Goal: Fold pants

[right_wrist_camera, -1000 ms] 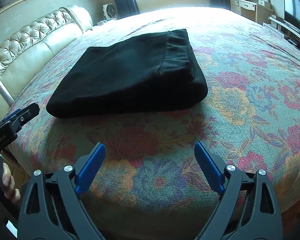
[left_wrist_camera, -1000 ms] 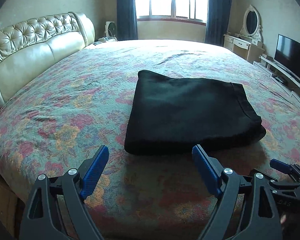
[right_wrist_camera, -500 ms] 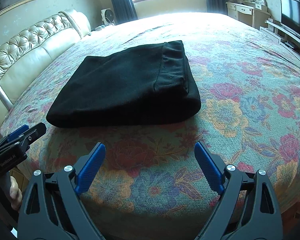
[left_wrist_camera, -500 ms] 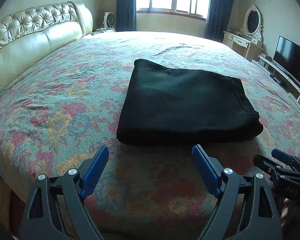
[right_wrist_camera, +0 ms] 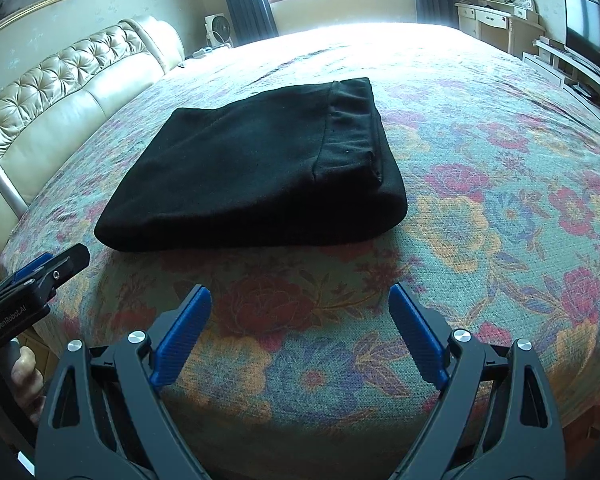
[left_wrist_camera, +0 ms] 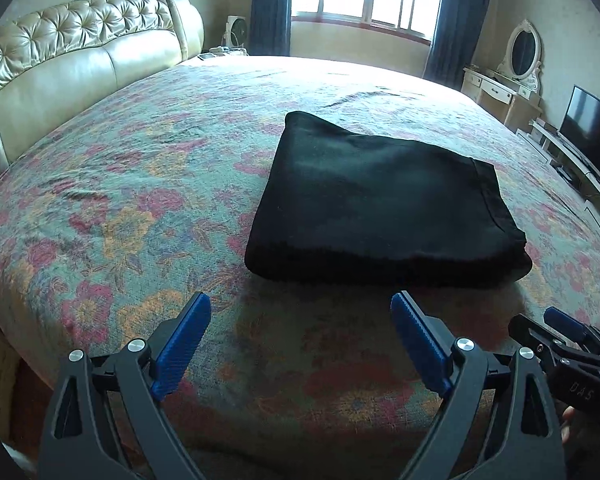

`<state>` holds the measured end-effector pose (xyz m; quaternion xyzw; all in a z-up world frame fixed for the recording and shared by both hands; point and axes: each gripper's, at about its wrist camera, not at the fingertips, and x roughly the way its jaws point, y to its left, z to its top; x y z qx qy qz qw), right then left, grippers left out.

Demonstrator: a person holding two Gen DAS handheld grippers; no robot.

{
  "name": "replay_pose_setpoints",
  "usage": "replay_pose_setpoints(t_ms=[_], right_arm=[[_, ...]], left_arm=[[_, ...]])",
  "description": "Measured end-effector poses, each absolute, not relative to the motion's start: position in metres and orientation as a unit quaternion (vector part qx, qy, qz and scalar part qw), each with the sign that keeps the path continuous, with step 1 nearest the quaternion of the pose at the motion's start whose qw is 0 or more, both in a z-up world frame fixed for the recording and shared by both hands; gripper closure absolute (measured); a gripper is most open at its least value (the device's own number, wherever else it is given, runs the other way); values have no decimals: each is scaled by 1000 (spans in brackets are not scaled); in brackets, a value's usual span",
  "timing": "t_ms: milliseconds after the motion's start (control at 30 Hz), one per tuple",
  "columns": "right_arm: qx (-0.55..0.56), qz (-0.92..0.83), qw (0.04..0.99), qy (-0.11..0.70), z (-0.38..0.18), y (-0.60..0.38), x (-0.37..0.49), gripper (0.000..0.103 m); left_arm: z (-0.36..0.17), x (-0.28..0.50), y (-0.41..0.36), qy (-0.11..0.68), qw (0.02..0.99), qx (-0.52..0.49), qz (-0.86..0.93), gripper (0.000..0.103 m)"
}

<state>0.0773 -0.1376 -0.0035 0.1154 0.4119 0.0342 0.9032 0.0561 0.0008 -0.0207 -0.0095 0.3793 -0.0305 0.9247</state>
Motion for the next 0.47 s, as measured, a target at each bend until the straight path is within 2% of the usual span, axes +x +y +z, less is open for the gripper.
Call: replay_pose_setpoints(t_ms=[467], right_arm=[[128,28,901,414,-6,-145,73,12]], left_arm=[[-23,60,8,387,921,-34,-29,13]])
